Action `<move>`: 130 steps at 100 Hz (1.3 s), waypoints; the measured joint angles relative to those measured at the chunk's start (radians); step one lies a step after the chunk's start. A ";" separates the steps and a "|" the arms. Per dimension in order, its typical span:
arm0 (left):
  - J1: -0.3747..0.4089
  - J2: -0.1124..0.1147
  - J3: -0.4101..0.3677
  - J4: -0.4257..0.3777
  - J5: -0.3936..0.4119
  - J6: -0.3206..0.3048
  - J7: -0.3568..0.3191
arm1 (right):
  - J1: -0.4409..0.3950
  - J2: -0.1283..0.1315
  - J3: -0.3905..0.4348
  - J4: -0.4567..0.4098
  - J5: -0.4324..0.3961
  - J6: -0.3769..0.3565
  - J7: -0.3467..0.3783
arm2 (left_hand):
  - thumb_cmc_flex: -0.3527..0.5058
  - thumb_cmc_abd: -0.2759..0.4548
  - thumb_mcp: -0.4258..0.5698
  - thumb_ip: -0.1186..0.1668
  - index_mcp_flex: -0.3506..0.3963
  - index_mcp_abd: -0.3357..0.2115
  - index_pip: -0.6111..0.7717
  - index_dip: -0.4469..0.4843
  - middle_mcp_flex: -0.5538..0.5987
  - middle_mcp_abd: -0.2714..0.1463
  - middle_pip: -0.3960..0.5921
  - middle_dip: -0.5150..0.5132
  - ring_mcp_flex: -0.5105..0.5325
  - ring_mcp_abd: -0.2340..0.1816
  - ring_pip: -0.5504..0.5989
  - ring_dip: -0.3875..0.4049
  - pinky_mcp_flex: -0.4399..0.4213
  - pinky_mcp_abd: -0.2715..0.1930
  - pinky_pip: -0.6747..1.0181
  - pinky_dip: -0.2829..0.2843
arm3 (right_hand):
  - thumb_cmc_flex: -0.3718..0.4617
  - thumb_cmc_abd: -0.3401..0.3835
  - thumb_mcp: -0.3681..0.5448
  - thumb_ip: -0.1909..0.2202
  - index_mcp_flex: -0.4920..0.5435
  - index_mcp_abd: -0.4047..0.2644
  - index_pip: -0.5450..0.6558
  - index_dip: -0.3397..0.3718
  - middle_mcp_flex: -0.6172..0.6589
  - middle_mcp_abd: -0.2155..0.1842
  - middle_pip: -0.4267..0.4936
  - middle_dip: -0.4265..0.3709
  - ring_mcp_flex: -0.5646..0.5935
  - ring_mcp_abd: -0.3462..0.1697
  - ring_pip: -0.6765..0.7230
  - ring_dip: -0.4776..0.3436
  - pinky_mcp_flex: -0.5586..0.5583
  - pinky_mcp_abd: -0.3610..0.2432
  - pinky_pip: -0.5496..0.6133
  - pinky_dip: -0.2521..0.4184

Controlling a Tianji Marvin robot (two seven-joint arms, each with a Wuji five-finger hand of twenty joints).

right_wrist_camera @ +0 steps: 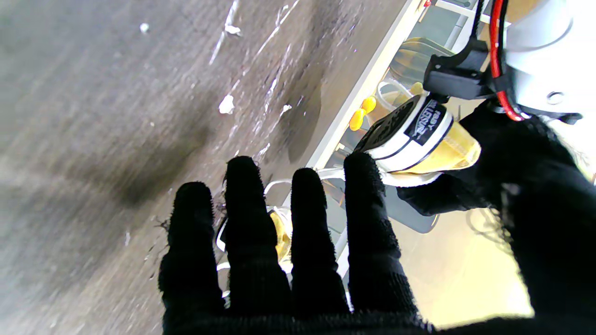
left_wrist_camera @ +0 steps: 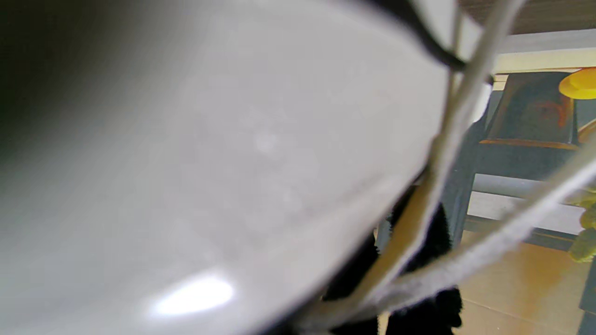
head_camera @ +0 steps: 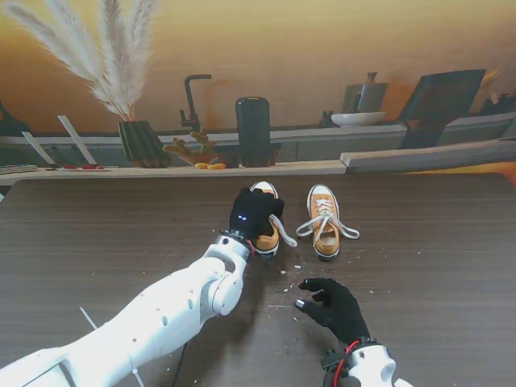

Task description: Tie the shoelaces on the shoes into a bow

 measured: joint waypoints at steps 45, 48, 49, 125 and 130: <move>-0.166 -0.166 0.150 0.455 -0.121 -0.152 0.152 | 0.008 0.000 -0.003 0.007 -0.001 0.003 0.006 | -0.001 0.000 0.008 0.000 -0.025 0.000 -0.028 0.000 -0.003 -0.005 0.001 0.000 -0.002 -0.009 0.002 0.000 -0.021 -0.021 -0.034 0.000 | 0.000 0.000 0.000 0.000 0.000 0.000 0.000 0.000 0.000 0.000 0.000 0.000 0.000 0.000 0.000 0.000 0.000 0.000 0.001 -0.001; -0.175 -0.181 0.160 0.490 -0.129 -0.165 0.165 | 0.008 0.000 -0.002 0.007 -0.001 0.003 0.005 | -0.001 0.000 0.008 0.000 -0.028 0.000 -0.030 0.000 -0.004 -0.006 0.001 0.000 -0.002 -0.011 0.002 0.000 -0.026 -0.021 -0.038 0.000 | 0.000 0.000 0.000 0.000 0.000 0.000 0.000 0.000 0.000 0.000 0.000 0.000 0.000 0.000 0.000 0.000 0.000 0.000 0.001 -0.001; -0.177 -0.186 0.164 0.501 -0.132 -0.169 0.169 | 0.008 0.000 -0.002 0.007 -0.001 0.003 0.005 | -0.001 0.000 0.008 0.000 -0.028 0.000 -0.030 0.000 -0.004 -0.006 0.001 0.000 -0.002 -0.011 0.002 0.000 -0.026 -0.021 -0.038 0.000 | 0.000 0.000 0.000 0.000 0.000 0.000 0.000 0.000 0.000 0.000 0.000 0.000 0.000 0.000 0.000 0.000 0.000 0.000 0.001 -0.002; -0.155 -0.060 0.168 0.196 -0.108 0.015 -0.290 | -0.002 0.000 0.002 0.004 -0.005 -0.015 -0.006 | -0.345 0.233 -0.448 0.297 -0.302 0.036 -0.555 -0.233 -0.324 0.035 -0.244 -0.114 -0.261 -0.051 -0.128 -0.196 -0.243 -0.120 -0.432 0.243 | 0.000 0.000 0.000 0.000 0.000 0.000 0.000 0.000 0.011 0.000 0.000 0.000 0.000 0.000 0.000 0.000 0.000 0.000 0.009 -0.011; -0.146 -0.041 0.160 0.151 -0.104 0.045 -0.335 | -0.002 0.000 0.002 0.004 -0.005 -0.018 -0.006 | -0.382 0.257 -0.491 0.310 -0.302 0.056 -0.598 -0.245 -0.334 0.037 -0.258 -0.128 -0.273 -0.051 -0.153 -0.197 -0.250 -0.120 -0.444 0.243 | 0.000 0.000 0.000 0.000 0.000 0.000 0.000 0.000 0.011 0.000 0.000 0.000 0.000 0.000 0.000 0.000 0.000 0.000 0.009 -0.011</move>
